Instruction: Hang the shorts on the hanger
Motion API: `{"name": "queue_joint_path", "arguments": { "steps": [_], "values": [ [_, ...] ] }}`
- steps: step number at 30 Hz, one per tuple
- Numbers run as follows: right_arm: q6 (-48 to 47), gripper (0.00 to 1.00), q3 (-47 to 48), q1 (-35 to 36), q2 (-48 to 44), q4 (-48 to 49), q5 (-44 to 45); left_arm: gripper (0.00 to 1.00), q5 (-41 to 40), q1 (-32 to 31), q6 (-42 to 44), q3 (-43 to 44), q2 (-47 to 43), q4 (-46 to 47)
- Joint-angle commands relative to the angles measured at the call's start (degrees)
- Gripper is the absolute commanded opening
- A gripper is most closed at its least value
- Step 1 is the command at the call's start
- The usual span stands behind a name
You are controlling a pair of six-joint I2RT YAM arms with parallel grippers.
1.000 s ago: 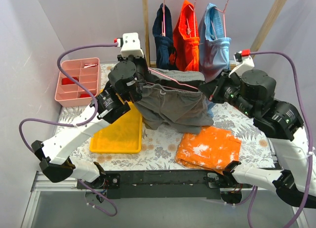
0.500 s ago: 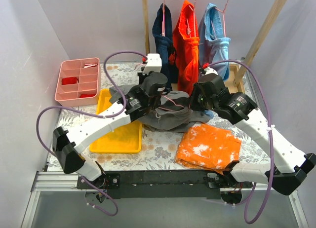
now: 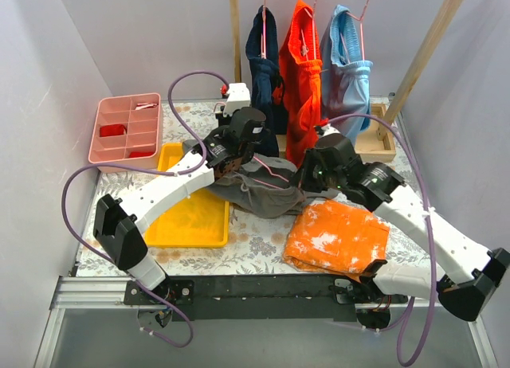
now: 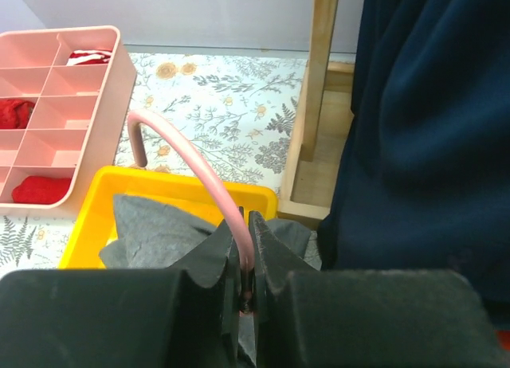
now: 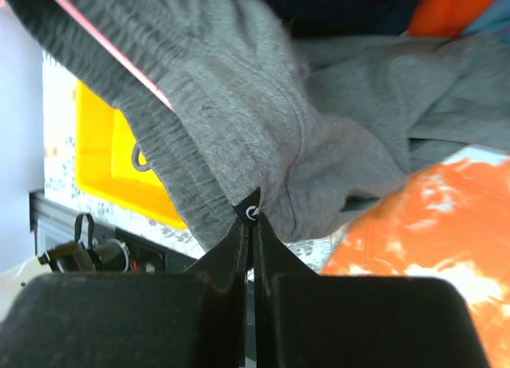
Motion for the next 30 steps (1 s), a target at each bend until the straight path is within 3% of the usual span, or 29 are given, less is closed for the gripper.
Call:
{"name": "queue_joint_path", "arguments": {
  "steps": [1,10,14,22,25,30],
  "values": [
    [1.8,0.01,-1.0,2.6,3.8,7.6,-4.1,0.00,1.1,0.5,-2.1,2.6,-3.5,-1.6],
    [1.0,0.01,3.2,3.7,9.6,9.0,-4.7,0.00,3.4,0.4,-3.0,2.5,-5.7,-2.8],
    [-0.2,0.01,4.7,8.7,5.9,11.3,-0.7,0.00,2.3,0.4,-1.6,1.8,-5.2,-1.8],
    [-4.5,0.01,5.1,9.1,10.9,11.7,-7.4,0.00,3.9,0.4,-2.9,3.4,-3.1,-2.4],
    [-3.6,0.01,3.7,9.1,14.1,11.0,-4.4,0.00,5.5,0.4,-3.8,4.4,-3.4,-3.7],
    [-3.7,0.01,9.0,9.1,18.3,5.3,4.5,0.00,8.5,0.4,-4.4,8.4,-5.3,-6.5]
  ]
}}
